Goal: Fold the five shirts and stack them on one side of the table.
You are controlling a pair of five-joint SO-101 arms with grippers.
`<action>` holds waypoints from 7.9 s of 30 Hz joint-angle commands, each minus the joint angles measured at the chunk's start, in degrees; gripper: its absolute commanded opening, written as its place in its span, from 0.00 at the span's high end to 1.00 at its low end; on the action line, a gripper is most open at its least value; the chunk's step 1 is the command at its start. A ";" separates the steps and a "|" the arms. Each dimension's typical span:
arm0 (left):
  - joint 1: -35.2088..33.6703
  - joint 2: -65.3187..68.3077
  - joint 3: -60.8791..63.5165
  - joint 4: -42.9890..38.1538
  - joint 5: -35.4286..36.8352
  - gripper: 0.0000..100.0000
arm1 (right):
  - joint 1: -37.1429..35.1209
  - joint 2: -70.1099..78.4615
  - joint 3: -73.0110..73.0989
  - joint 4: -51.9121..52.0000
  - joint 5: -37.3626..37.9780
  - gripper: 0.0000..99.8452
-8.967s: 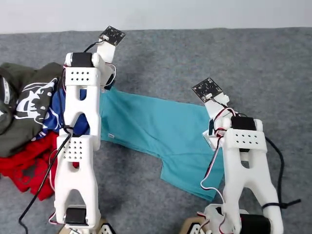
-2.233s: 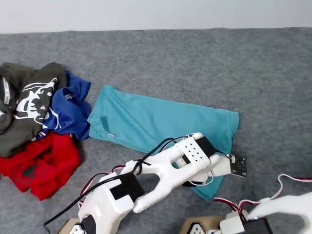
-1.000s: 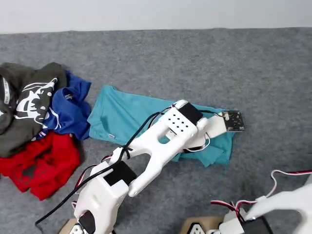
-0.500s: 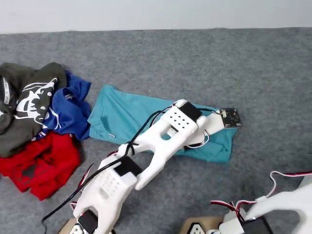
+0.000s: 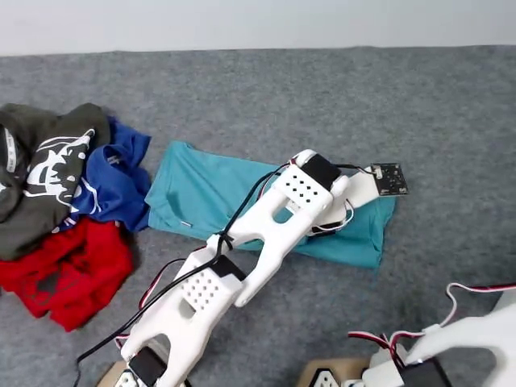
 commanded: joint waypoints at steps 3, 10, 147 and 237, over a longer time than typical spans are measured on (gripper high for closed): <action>-0.88 2.20 -7.34 2.46 -0.18 0.89 | -0.57 -2.15 -0.26 0.04 0.53 0.96; -4.40 6.24 -13.14 2.64 -0.26 0.89 | -0.57 -2.15 -0.26 0.04 0.53 0.96; -49.76 -38.15 35.65 -2.55 12.84 0.77 | -37.76 -1.54 -0.26 -1.19 -6.86 0.96; -14.07 -19.43 -1.19 6.68 17.85 1.00 | -22.81 -11.82 4.92 -1.19 -1.58 0.96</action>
